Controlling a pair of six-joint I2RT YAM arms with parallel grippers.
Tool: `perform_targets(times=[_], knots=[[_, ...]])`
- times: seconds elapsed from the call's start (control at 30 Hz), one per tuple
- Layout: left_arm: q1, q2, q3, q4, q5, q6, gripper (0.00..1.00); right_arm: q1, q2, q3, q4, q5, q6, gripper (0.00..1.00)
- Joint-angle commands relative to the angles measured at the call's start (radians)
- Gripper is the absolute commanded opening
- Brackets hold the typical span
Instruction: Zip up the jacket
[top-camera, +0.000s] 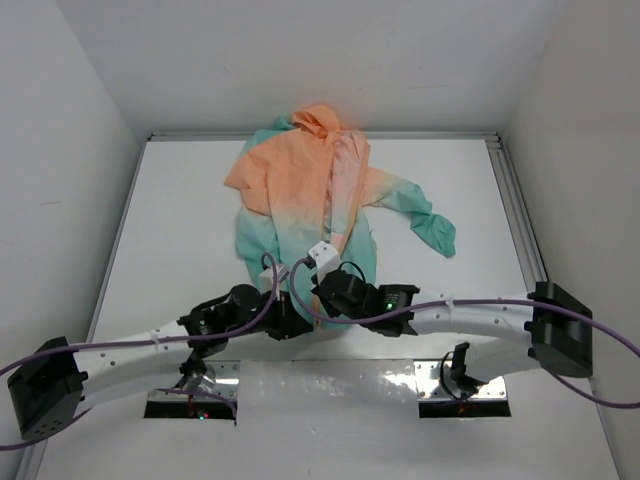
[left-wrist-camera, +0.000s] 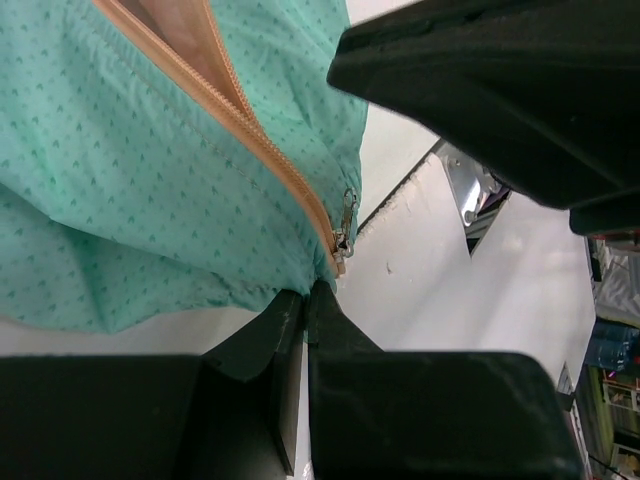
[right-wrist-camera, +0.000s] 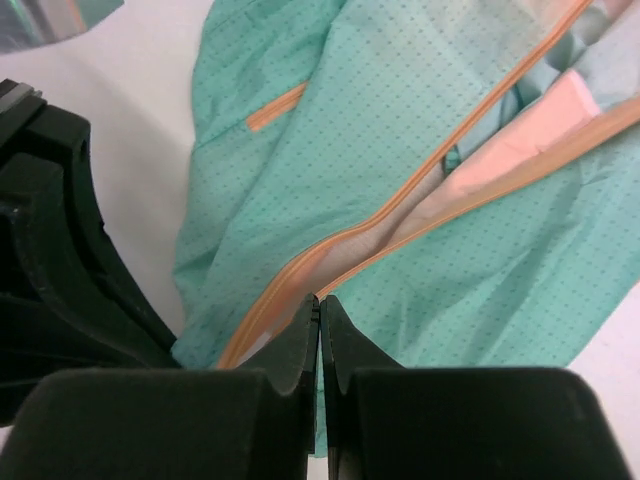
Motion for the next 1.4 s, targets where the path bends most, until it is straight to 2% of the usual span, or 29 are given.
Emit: perform_targets(times=[0.0, 0.1, 0.13, 0.17, 0.23, 0.27, 0.33, 0.37, 0.53, 0.6, 0.7, 0.8, 0.83, 0.93, 1.37], knots=[[-0.011, -0.022, 0.006, -0.013, -0.012, 0.015, 0.0, 0.001, -0.036, -0.008, 0.04, -0.053, 0.056, 0.0], [-0.011, -0.01, -0.006, 0.008, -0.005, 0.013, 0.0, 0.001, -0.16, -0.109, 0.121, -0.112, 0.125, 0.0], [-0.011, -0.007, -0.006, 0.019, -0.001, 0.013, 0.0, 0.001, -0.239, -0.194, 0.17, -0.183, 0.135, 0.02], [-0.011, -0.004, -0.006, 0.025, 0.002, 0.013, 0.0, 0.0, -0.272, -0.233, 0.202, -0.208, 0.143, 0.17], [-0.011, 0.002, -0.012, 0.045, 0.014, 0.012, 0.0, -0.006, -0.318, -0.297, 0.249, -0.254, 0.175, 0.32], [-0.011, 0.005, -0.014, 0.051, 0.016, 0.008, 0.0, -0.012, -0.349, -0.311, 0.256, -0.277, 0.185, 0.44], [-0.011, 0.012, -0.012, 0.068, 0.031, 0.01, 0.0, -0.029, -0.373, -0.36, 0.313, -0.295, 0.202, 0.54], [-0.011, 0.012, -0.017, 0.082, 0.053, 0.007, 0.0, -0.06, -0.381, -0.376, 0.336, -0.352, 0.203, 0.6], [-0.011, -0.033, -0.023, 0.114, 0.077, -0.016, 0.0, -0.206, -0.38, -0.488, 0.57, -0.617, 0.229, 0.69], [-0.009, -0.06, -0.038, 0.125, 0.087, -0.033, 0.0, -0.281, -0.357, -0.5, 0.652, -0.762, 0.234, 0.69], [-0.009, -0.068, -0.035, 0.125, 0.096, -0.035, 0.0, -0.302, -0.297, -0.451, 0.626, -0.841, 0.211, 0.68], [-0.009, -0.067, -0.04, 0.128, 0.096, -0.038, 0.0, -0.304, -0.275, -0.439, 0.653, -0.854, 0.215, 0.66], [-0.009, -0.067, -0.04, 0.129, 0.094, -0.038, 0.0, -0.304, -0.269, -0.439, 0.663, -0.855, 0.218, 0.61], [-0.009, -0.054, -0.032, 0.129, 0.096, -0.033, 0.0, -0.302, -0.251, -0.436, 0.661, -0.866, 0.225, 0.56], [-0.009, -0.018, -0.014, 0.143, 0.091, -0.03, 0.0, -0.302, -0.237, -0.446, 0.632, -0.863, 0.228, 0.49]])
